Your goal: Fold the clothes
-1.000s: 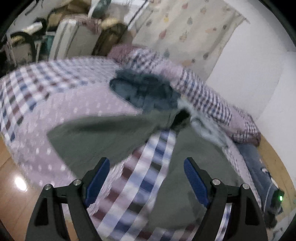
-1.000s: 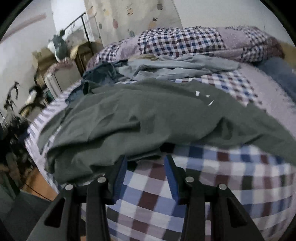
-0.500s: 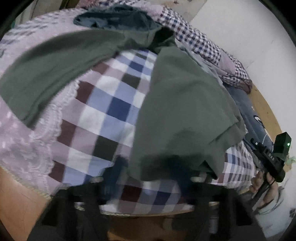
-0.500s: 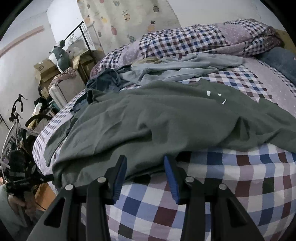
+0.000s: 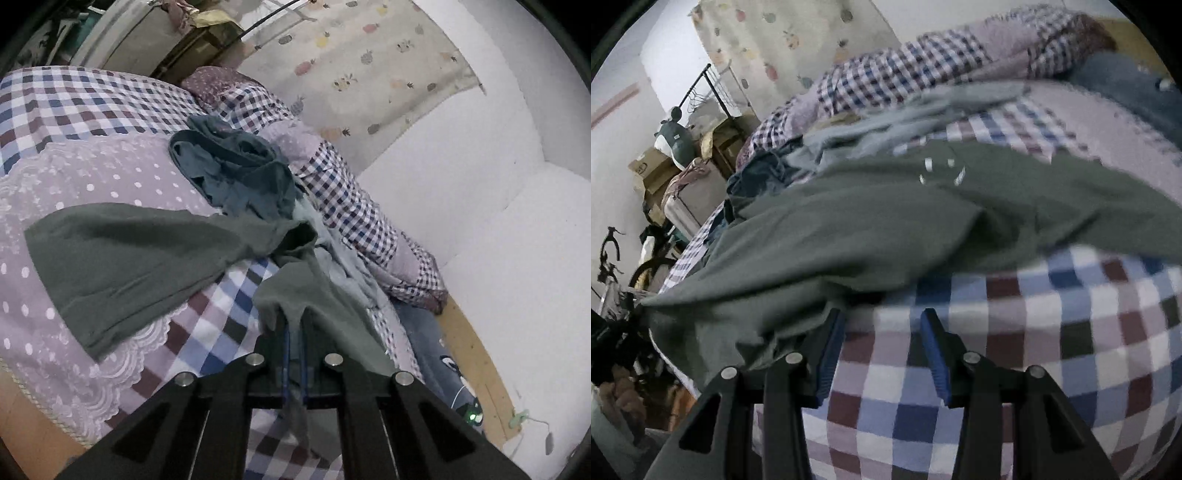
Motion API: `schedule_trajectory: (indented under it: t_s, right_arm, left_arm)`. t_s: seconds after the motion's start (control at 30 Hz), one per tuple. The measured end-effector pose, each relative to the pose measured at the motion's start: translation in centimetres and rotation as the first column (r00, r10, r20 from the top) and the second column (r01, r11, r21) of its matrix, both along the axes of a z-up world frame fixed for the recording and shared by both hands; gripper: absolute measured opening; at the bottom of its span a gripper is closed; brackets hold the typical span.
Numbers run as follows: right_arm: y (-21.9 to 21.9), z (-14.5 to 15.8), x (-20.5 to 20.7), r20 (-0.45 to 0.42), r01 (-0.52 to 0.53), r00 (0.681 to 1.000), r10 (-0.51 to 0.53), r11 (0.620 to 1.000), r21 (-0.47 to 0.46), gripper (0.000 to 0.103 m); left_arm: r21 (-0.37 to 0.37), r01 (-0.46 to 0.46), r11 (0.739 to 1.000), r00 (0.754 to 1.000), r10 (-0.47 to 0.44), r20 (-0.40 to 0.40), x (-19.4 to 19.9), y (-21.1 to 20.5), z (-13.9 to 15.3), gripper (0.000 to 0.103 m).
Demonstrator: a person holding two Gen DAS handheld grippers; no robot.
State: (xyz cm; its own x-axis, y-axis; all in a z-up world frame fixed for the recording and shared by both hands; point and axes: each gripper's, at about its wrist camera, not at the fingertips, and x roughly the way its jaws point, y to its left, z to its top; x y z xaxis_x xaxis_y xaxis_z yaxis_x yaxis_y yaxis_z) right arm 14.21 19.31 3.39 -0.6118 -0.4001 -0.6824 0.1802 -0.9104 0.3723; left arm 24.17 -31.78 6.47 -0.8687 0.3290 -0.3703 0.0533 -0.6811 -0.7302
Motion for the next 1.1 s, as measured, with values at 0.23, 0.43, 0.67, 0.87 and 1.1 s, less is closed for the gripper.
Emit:
schedule_trajectory:
  t_s: [0.23, 0.43, 0.67, 0.87, 1.1]
  right_arm:
    - [-2.7, -0.6, -0.8, -0.005, -0.091, 0.996, 0.091, 0.996, 0.020, 0.046]
    - [-5.0, -0.4, -2.8, 0.037, -0.158, 0.987, 0.156, 0.985, 0.067, 0.001]
    - [-3.1, 5.2, -1.2, 0.039, -0.170, 0.985, 0.165, 0.972, 0.165, 0.000]
    - [2.9, 12.6, 2.2, -0.009, -0.075, 0.997, 0.078, 0.973, 0.216, 0.000]
    - [8.8, 17.1, 9.0, 0.005, 0.014, 1.000, -0.016, 0.962, 0.273, 0.000]
  left_arm:
    - [-0.003, -0.007, 1.000, 1.000, 0.007, -0.003, -1.0, 0.3, 0.2, 0.002]
    - [0.016, -0.020, 1.000, 1.000, 0.020, -0.002, -0.7, -0.2, 0.6, 0.002]
    - [0.057, -0.011, 0.998, 1.000, 0.011, -0.006, -1.0, 0.1, 1.5, 0.002]
    - [0.076, 0.095, 0.993, 0.993, -0.099, 0.059, -2.8, 2.2, 3.0, 0.002]
    - [-0.045, 0.361, 0.932, 0.924, -0.351, 0.151, -0.1, 7.5, 6.4, 0.002]
